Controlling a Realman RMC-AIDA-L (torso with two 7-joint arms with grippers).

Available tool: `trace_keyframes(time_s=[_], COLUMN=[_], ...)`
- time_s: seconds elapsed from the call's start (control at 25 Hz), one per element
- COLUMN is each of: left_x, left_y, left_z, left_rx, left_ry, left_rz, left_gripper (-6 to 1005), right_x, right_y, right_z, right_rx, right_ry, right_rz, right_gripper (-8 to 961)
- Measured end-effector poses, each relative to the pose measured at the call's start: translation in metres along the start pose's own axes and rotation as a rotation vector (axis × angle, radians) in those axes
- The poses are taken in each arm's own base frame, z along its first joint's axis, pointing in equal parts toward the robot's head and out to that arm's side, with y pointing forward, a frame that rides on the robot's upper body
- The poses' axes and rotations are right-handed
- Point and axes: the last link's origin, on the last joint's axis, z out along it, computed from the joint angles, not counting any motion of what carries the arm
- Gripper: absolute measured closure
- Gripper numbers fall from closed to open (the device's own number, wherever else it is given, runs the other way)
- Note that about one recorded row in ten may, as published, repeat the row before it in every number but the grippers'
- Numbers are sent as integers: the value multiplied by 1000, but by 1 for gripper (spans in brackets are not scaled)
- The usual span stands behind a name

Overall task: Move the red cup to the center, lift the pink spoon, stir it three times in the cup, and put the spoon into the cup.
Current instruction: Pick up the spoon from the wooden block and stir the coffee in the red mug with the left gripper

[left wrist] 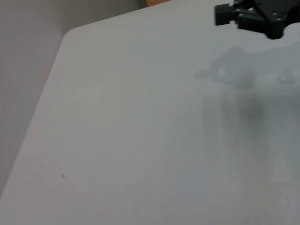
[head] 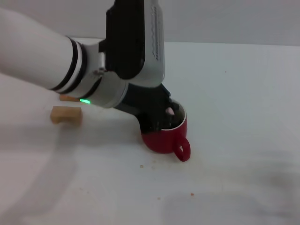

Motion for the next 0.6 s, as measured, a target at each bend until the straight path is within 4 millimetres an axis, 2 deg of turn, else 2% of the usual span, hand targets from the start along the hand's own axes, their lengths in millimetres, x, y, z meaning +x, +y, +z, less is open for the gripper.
trace_keyframes(time_s=[0.24,0.48,0.6], left_x=[-13,-32,-35], left_y=[10,0,-7], left_z=[-9,-18,-17], left_rx=[17,59,70], left_ry=[-21,-74,-77], left_rz=[-26,-70,-84], left_gripper=[827,827,827], right_x=[0,0,0], right_y=[0,1,1], right_z=[0,1,1], right_rx=[-1,-4,-3], right_ry=[1,-3,-2], right_rz=[0,0,-1], right_gripper=[954,954,954])
